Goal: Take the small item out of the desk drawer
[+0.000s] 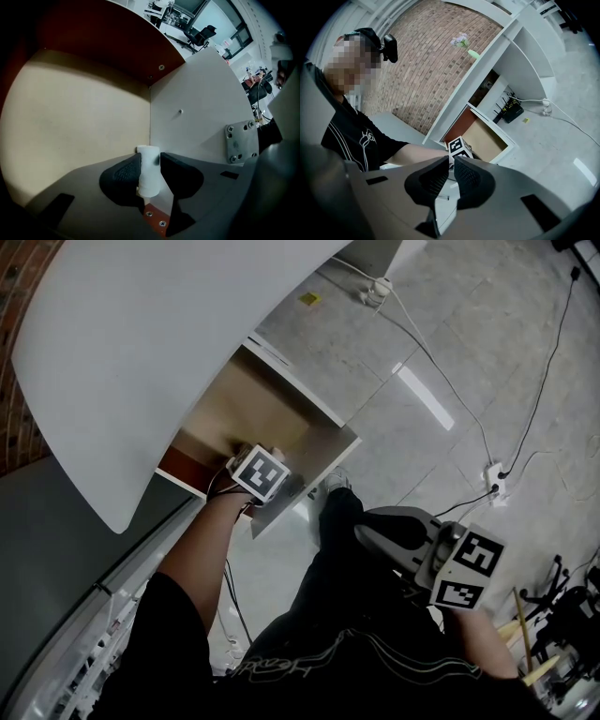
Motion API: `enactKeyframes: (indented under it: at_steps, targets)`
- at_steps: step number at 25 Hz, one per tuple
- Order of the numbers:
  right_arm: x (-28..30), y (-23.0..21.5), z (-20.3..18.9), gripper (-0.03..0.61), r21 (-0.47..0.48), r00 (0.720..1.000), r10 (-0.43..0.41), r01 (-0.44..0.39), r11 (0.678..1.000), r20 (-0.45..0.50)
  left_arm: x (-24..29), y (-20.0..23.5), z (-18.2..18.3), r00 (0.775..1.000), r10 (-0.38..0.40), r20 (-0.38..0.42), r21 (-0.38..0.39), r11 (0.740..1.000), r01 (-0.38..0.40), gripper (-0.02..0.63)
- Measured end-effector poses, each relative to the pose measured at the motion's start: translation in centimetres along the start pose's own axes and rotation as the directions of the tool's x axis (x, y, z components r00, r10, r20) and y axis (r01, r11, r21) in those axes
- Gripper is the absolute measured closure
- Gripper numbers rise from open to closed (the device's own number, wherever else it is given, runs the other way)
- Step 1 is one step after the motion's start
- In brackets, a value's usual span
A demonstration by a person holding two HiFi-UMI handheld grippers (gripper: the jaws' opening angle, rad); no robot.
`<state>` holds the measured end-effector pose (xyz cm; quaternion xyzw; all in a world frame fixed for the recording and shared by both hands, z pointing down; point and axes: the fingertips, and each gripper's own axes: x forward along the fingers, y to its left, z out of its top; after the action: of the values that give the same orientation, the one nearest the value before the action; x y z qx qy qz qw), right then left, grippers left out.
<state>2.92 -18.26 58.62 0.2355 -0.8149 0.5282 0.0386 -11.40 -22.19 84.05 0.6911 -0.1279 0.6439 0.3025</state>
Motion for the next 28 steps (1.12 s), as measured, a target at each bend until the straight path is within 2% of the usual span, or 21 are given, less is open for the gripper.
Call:
enactKeyframes:
  at_steps: [9,17,22,28]
  targets:
    - [-0.4,-0.4,-0.2,0.517,0.011,1.0,0.003,-0.003,1.0,-0.002,0.1,0.0,0.0,1.0,0.016,-0.005,-0.018,1.0,-0.016,0.477]
    - [-0.6,-0.6,-0.3,0.517,-0.008,1.0,-0.011,0.011,1.0,-0.014,-0.6,-0.1,0.2,1.0,0.021,0.011,-0.093,0.995,-0.02,0.483]
    - [-0.4,0.9,-0.3,0.517,-0.032,1.0,0.001,-0.002,0.999,-0.017,-2.8,-0.3,0.1,0.997,0.027,0.071,-0.143,0.99,-0.016,0.483]
    - [-0.5,3.5,-0.5,0.517,-0.095,1.0,0.011,-0.012,0.995,-0.013,-6.8,-1.3,0.0,0.982,0.063,0.175,-0.151,0.988,-0.037,0.485]
